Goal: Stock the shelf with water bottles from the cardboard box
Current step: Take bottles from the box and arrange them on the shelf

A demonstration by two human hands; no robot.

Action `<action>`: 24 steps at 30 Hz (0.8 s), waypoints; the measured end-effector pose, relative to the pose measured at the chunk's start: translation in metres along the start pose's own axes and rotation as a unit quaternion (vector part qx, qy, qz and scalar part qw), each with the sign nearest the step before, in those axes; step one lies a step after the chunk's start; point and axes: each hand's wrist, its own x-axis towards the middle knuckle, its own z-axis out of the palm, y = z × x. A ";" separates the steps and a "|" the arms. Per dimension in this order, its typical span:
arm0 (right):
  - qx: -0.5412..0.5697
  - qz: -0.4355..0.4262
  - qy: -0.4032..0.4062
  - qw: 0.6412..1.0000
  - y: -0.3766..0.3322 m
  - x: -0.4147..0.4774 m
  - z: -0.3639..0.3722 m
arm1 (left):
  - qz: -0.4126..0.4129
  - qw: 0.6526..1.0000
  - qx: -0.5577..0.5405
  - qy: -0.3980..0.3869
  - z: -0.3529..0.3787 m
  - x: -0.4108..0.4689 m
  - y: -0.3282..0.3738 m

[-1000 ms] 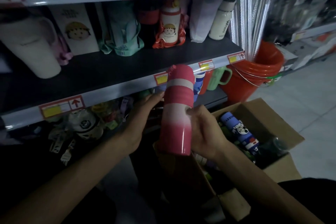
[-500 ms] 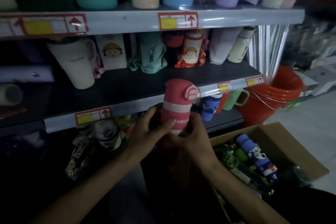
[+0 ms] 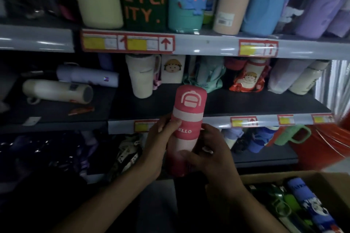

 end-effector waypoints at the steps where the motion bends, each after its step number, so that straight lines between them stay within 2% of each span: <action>1: 0.003 0.009 0.003 1.000 -0.001 0.003 0.008 | 0.005 1.000 -0.012 0.009 -0.004 0.002 0.002; 6: 0.016 0.046 -0.024 0.999 -0.010 0.026 0.041 | 0.064 0.997 -0.013 0.045 -0.025 0.019 0.019; 13: 0.004 -0.015 -0.039 0.999 -0.029 0.062 0.072 | 0.162 0.986 0.036 0.029 -0.053 0.040 0.048; 17: 0.045 -0.048 -0.010 0.998 -0.026 0.080 0.094 | 0.199 0.976 0.081 0.027 -0.064 0.045 0.063; 24: 0.051 -0.085 0.046 0.994 -0.008 0.113 0.126 | 0.221 0.969 0.108 0.039 -0.082 0.055 0.072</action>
